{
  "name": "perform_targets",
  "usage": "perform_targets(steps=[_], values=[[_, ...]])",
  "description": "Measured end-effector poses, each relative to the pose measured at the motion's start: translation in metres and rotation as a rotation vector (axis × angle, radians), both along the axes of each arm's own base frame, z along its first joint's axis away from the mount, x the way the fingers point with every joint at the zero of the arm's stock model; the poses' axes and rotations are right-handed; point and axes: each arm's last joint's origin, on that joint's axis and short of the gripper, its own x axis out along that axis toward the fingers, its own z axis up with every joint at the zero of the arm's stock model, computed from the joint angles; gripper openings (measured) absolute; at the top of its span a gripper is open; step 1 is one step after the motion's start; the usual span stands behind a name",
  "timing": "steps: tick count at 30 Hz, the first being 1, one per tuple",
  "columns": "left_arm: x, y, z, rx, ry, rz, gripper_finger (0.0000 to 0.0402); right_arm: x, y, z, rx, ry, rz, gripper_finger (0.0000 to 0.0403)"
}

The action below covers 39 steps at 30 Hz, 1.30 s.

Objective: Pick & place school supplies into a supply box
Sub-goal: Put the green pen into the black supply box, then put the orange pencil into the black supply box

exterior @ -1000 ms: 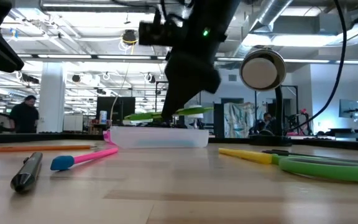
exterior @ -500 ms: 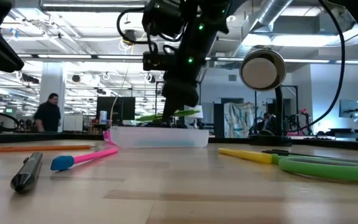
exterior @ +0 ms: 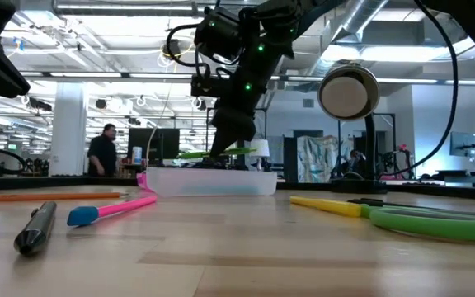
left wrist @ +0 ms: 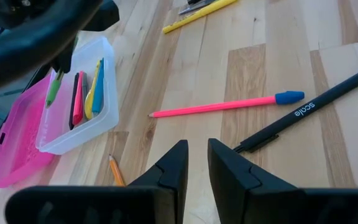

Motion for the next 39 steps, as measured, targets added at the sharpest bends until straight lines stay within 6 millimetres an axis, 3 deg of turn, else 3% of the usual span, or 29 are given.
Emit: perform_targets(steps=[7, 12, 17, 21, 31, 39], values=[[0.0, 0.0, 0.0, 0.0, 0.001, -0.001, 0.0057, -0.001, -0.01, 0.0, 0.028, -0.025, -0.087, 0.0034], [0.0, 0.0, 0.0, -0.001, 0.0, -0.001, 0.0057, -0.003, -0.02, 0.0, 0.043, -0.037, -0.138, 0.0064], [0.0, 0.0, 0.0, -0.002, 0.0, 0.0, 0.0057, -0.002, -0.017, 0.0, 0.042, -0.037, -0.13, 0.0092], [0.0, 0.0, 0.0, -0.002, 0.0, 0.0, 0.0057, 0.0, -0.003, 0.0, 0.039, -0.036, -0.102, 0.0102], [0.0, 0.0, 0.0, -0.004, -0.002, 0.0, 0.0057, 0.002, 0.05, 0.0, 0.012, -0.007, 0.067, 0.0101], [0.0, -0.001, 0.0, -0.008, -0.004, 0.0, 0.0057, -0.009, 0.063, 0.022, 0.056, -0.019, 0.136, 0.0101]])
